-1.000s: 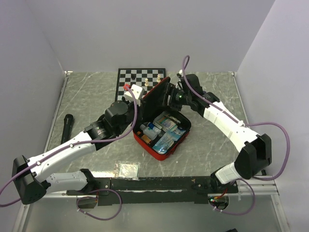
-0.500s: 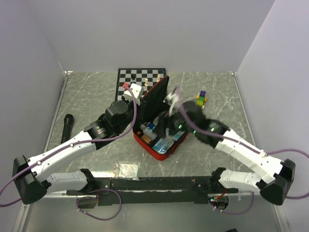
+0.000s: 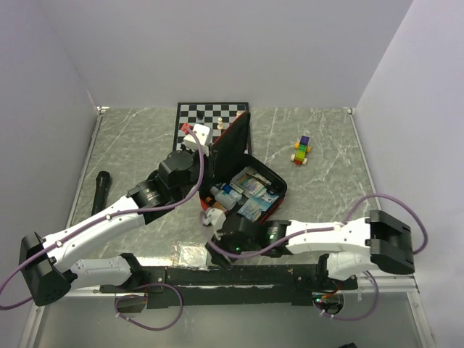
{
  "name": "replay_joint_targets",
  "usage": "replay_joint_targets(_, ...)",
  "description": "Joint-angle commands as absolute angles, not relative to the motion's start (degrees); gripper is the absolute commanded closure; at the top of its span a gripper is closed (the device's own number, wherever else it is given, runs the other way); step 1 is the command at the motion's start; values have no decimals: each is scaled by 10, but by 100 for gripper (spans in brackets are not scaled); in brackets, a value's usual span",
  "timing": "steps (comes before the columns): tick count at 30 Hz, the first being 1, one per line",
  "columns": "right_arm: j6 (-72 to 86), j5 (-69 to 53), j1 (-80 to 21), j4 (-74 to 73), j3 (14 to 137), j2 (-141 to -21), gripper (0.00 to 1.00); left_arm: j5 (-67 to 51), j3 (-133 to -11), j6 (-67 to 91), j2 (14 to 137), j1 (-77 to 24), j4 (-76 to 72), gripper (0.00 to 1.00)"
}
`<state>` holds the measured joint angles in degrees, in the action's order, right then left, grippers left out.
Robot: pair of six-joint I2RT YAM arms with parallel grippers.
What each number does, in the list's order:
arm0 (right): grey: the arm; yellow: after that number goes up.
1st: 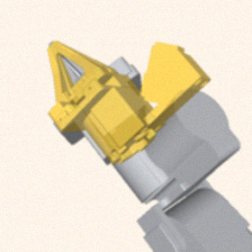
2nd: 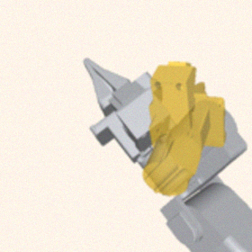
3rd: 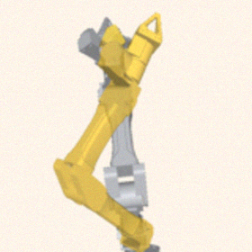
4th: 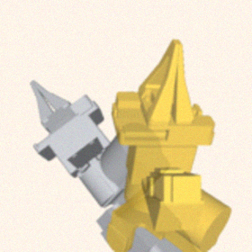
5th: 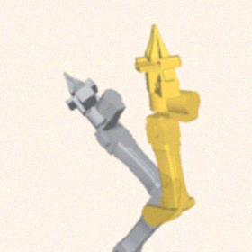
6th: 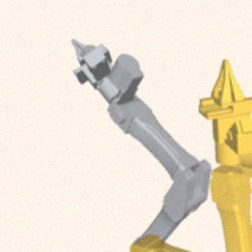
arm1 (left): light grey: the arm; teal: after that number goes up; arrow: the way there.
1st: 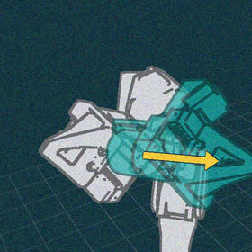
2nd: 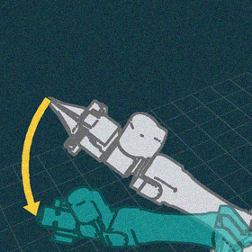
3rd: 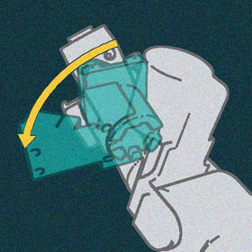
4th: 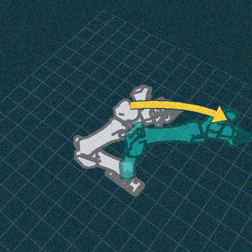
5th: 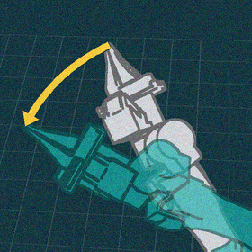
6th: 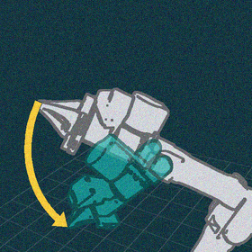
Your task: Organize the medicine kit
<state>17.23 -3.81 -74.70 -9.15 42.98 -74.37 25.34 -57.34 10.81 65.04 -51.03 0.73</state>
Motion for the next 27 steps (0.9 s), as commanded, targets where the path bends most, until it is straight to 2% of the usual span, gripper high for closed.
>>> replay_joint_targets(1,132,-1,-780,-33,462,-790,30,281,-568,134,648,-509,31,77)
replay_joint_targets(8,77,27,-809,-43,501,-853,28,283,-566,136,647,-508,30,75)
replay_joint_targets(19,8,105,-868,-27,562,-975,32,265,-571,139,646,-508,41,75)
replay_joint_targets(27,-4,175,-896,-71,596,-1036,40,266,-575,138,650,-509,47,75)
